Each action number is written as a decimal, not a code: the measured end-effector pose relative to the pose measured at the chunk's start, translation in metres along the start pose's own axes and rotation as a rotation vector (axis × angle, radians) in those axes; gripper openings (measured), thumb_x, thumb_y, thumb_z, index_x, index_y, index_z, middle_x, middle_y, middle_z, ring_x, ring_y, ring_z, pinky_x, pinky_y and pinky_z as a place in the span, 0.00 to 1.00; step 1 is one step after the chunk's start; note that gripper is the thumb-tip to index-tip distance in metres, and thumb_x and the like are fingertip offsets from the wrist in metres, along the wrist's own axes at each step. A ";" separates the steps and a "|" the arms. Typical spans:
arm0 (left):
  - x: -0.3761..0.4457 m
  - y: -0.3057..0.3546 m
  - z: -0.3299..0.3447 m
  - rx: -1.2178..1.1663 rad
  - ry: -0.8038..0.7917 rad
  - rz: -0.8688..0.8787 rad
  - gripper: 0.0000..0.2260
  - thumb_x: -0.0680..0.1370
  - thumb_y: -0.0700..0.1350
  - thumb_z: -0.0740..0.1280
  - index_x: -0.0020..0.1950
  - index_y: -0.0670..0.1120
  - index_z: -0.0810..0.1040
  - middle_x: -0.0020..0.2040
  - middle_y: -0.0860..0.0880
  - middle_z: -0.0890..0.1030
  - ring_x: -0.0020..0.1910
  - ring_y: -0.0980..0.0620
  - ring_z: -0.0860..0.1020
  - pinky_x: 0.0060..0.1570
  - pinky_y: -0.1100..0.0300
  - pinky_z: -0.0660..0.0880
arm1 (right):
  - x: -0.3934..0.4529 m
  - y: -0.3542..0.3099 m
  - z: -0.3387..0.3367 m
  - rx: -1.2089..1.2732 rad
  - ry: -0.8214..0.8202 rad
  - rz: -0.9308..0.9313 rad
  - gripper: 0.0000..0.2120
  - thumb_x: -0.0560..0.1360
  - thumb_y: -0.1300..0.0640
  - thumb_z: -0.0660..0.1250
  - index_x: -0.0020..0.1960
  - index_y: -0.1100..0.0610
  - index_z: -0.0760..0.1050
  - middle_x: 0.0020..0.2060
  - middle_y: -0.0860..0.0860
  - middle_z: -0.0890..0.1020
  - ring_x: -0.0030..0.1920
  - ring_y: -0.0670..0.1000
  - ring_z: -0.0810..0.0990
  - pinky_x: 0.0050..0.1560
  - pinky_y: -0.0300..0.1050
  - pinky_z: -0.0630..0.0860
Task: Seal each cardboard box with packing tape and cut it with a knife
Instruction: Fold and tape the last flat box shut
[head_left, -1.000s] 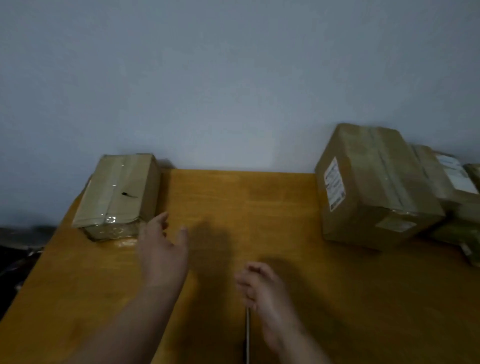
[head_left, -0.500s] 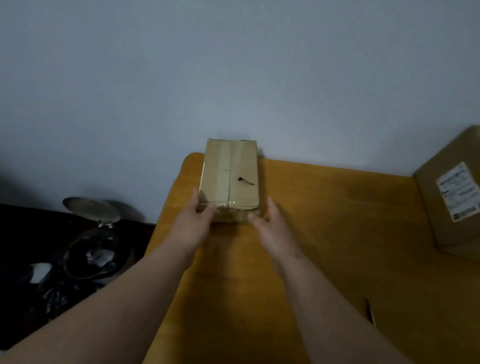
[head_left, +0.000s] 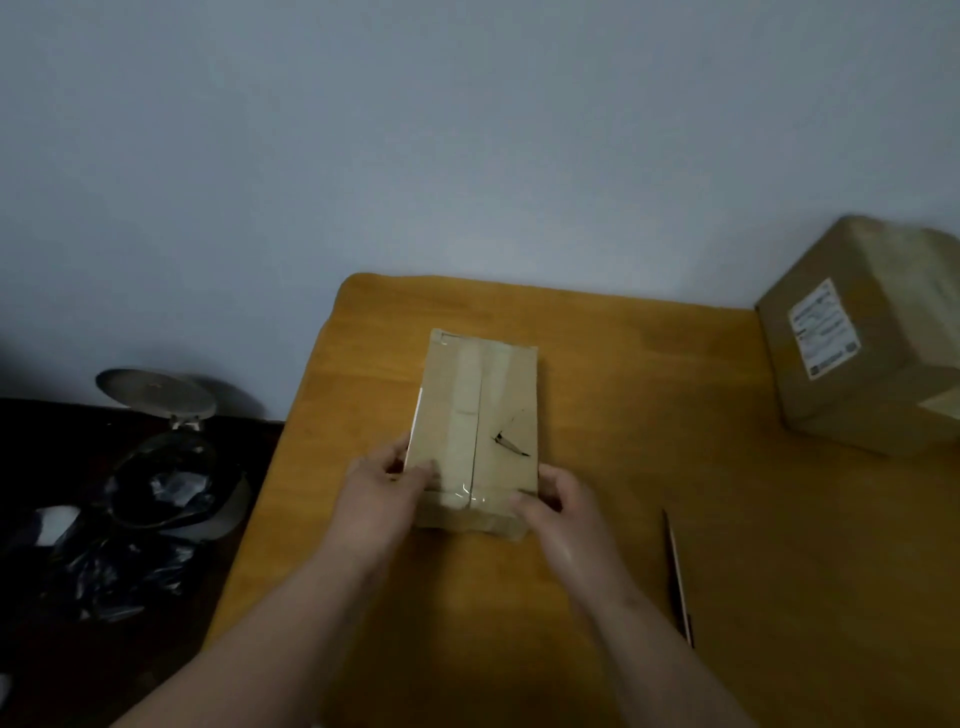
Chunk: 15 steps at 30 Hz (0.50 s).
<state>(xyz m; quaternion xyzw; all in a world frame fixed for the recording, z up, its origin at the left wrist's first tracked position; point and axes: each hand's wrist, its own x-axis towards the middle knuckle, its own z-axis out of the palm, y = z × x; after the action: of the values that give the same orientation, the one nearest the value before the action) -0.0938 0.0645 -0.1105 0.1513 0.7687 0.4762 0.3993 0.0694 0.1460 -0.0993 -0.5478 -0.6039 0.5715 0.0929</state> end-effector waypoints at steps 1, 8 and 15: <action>-0.012 -0.004 0.002 0.002 -0.003 0.005 0.15 0.79 0.44 0.68 0.65 0.55 0.77 0.58 0.48 0.78 0.55 0.50 0.78 0.57 0.52 0.76 | -0.016 0.008 -0.004 0.009 -0.010 0.012 0.24 0.77 0.52 0.67 0.72 0.50 0.67 0.66 0.49 0.71 0.58 0.47 0.75 0.46 0.34 0.72; -0.076 -0.028 0.006 0.209 -0.044 0.088 0.20 0.79 0.35 0.63 0.64 0.56 0.77 0.48 0.53 0.85 0.44 0.56 0.81 0.46 0.61 0.76 | -0.121 0.073 -0.010 0.035 -0.224 0.093 0.25 0.76 0.49 0.70 0.69 0.42 0.64 0.57 0.39 0.74 0.53 0.39 0.74 0.46 0.32 0.70; -0.113 -0.048 0.026 0.677 0.108 0.298 0.27 0.77 0.42 0.69 0.75 0.52 0.67 0.75 0.47 0.65 0.72 0.45 0.63 0.70 0.51 0.62 | -0.150 0.114 -0.027 -0.415 -0.048 -0.158 0.22 0.77 0.46 0.65 0.70 0.40 0.67 0.60 0.38 0.69 0.62 0.41 0.69 0.62 0.41 0.72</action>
<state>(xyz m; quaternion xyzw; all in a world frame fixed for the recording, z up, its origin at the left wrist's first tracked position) 0.0051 -0.0131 -0.1044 0.3596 0.8721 0.2553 0.2121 0.2102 0.0174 -0.1039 -0.4921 -0.7518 0.4389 0.0083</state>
